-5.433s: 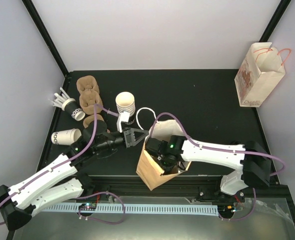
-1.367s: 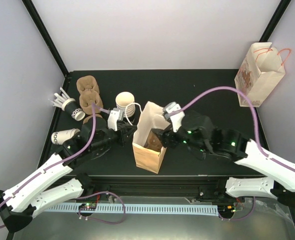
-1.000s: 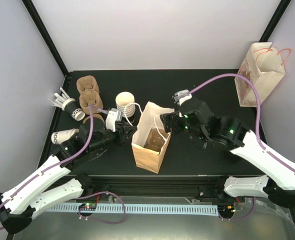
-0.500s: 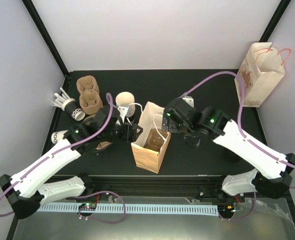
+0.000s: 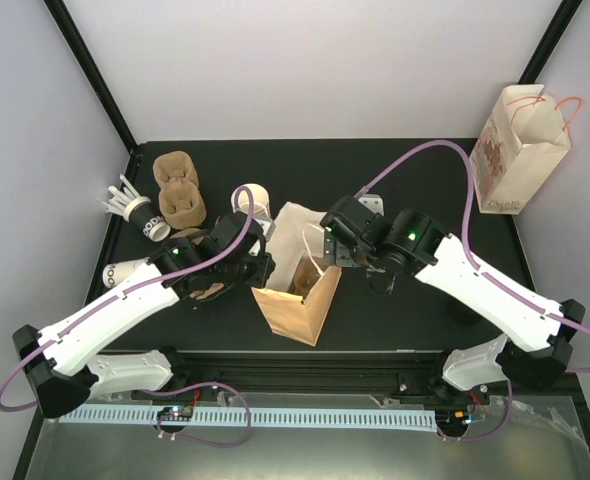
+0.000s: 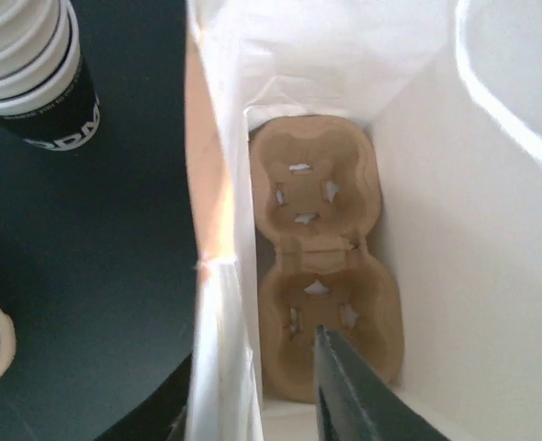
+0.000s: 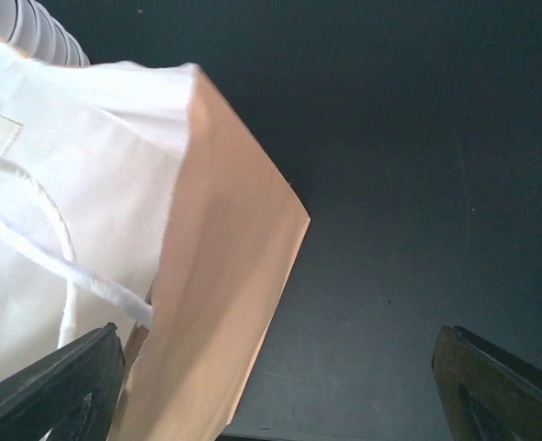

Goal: Pack the takeout coffee

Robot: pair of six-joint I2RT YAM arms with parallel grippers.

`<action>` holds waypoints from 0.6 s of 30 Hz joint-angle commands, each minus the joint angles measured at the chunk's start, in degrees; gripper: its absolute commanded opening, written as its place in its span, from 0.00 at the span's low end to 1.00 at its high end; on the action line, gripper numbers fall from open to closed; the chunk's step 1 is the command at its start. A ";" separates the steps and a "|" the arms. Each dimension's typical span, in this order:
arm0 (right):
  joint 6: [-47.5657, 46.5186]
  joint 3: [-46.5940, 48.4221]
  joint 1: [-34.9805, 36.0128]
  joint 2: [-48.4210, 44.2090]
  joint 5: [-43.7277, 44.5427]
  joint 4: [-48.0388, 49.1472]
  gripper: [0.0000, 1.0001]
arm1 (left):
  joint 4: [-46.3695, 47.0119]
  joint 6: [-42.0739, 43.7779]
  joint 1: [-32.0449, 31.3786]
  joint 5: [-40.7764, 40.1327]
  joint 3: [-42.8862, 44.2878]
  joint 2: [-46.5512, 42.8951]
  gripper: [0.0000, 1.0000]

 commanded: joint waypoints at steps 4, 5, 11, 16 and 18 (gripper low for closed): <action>-2.71 -2.34 -0.30 -4.92 3.45 3.40 0.94 | -2.19 7.15 -1.06 -4.79 5.12 -0.31 0.06; -3.36 -2.54 -0.30 -5.39 3.39 3.86 0.94 | -1.63 8.52 -1.04 -4.76 5.53 -0.44 0.02; -11.35 -7.65 -0.31 -11.28 -0.80 12.45 0.97 | 2.64 17.59 -1.19 -3.79 6.01 -2.11 0.02; -17.50 -17.78 -0.30 -19.75 -4.20 22.19 0.98 | 4.35 26.00 -1.81 -5.44 5.73 -4.54 0.02; -20.03 -22.99 -0.30 -23.41 -5.83 26.32 0.97 | 6.43 29.29 -2.61 -6.40 4.21 -6.09 0.02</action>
